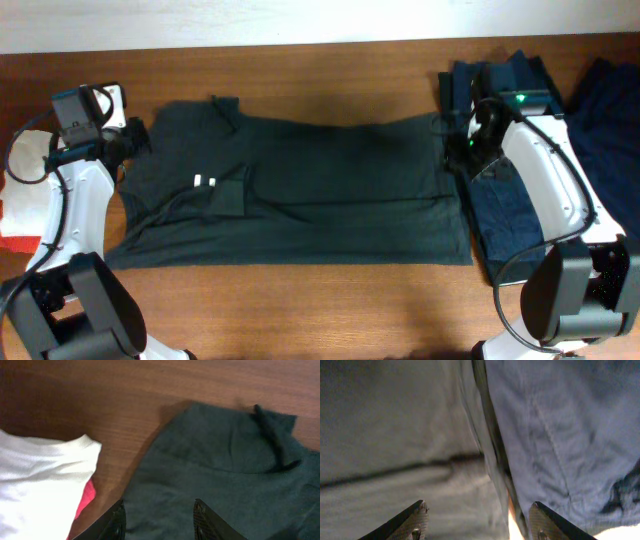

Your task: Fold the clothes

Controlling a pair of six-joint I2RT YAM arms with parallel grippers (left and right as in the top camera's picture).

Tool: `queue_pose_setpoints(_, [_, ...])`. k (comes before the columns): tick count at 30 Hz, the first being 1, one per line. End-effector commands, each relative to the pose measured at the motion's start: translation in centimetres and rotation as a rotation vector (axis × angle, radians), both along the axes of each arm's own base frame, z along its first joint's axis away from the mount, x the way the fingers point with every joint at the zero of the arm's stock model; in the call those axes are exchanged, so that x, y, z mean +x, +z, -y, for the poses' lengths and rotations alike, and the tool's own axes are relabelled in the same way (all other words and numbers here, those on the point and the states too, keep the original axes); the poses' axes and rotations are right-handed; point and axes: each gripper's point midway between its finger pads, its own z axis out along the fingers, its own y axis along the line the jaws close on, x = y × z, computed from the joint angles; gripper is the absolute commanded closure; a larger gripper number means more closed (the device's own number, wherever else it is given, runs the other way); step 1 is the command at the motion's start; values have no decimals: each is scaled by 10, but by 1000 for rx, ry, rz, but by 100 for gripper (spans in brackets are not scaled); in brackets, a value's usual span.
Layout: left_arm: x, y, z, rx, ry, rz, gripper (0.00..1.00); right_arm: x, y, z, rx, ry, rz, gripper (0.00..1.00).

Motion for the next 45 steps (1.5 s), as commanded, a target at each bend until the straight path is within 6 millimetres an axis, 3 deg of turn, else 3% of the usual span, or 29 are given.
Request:
queue_pose_setpoints(1, [21,36,9,32,-49,105,57,10,15,-24,121,70,60,35])
queue_pose_setpoints(3, [26,36,16,30,-66,117,57,9,14,-39,177,133,57,40])
queue_pose_setpoints(5, [23,21,31,-10,-105,68,58,9,12,-43,175,144,51,47])
queue_pose_setpoints(8, [5,-10,47,-56,-126,-67,58,6,8,-45,174,146,35,58])
queue_pose_setpoints(10, [-16,-41,55,-111,-106,-207,58,0,5,-43,175,138,9,61])
queue_pose_setpoints(14, [-53,-89,61,-239,29,-430,58,-15,-5,-36,140,129,-52,62])
queue_pose_setpoints(19, [-63,-133,64,-262,37,-541,58,-26,-13,-36,142,125,-96,62])
queue_pose_setpoints(20, [-66,-143,64,-267,39,-566,62,-28,-14,-36,142,125,-103,62])
queue_pose_setpoints(23, [-79,-156,56,-233,69,-633,63,-31,-14,-36,142,124,-116,63])
queue_pose_setpoints(26, [-100,-157,25,-149,198,-702,63,-32,-14,-35,137,123,-123,63])
queue_pose_setpoints(29, [-121,-157,1,-181,274,-749,63,-33,-14,-33,128,122,-125,63])
queue_pose_setpoints(32, [-141,-155,-13,-215,335,-798,63,-32,-14,-33,127,122,-122,63])
queue_pose_setpoints(36, [-145,-154,-20,-230,366,-796,62,-31,-14,-33,127,122,-118,62])
queue_pose_setpoints(39, [-116,-133,-12,-237,298,-706,52,-30,-14,-33,127,123,-112,61])
queue_pose_setpoints(41, [-78,-101,-9,-232,225,-581,43,-28,-14,-33,127,123,-105,57])
queue_pose_setpoints(43, [-34,-64,0,-229,119,-437,27,-28,-14,-33,127,123,-106,57])
queue_pose_setpoints(45, [-4,-35,-2,-190,80,-325,24,-28,-14,-33,127,123,-106,57])
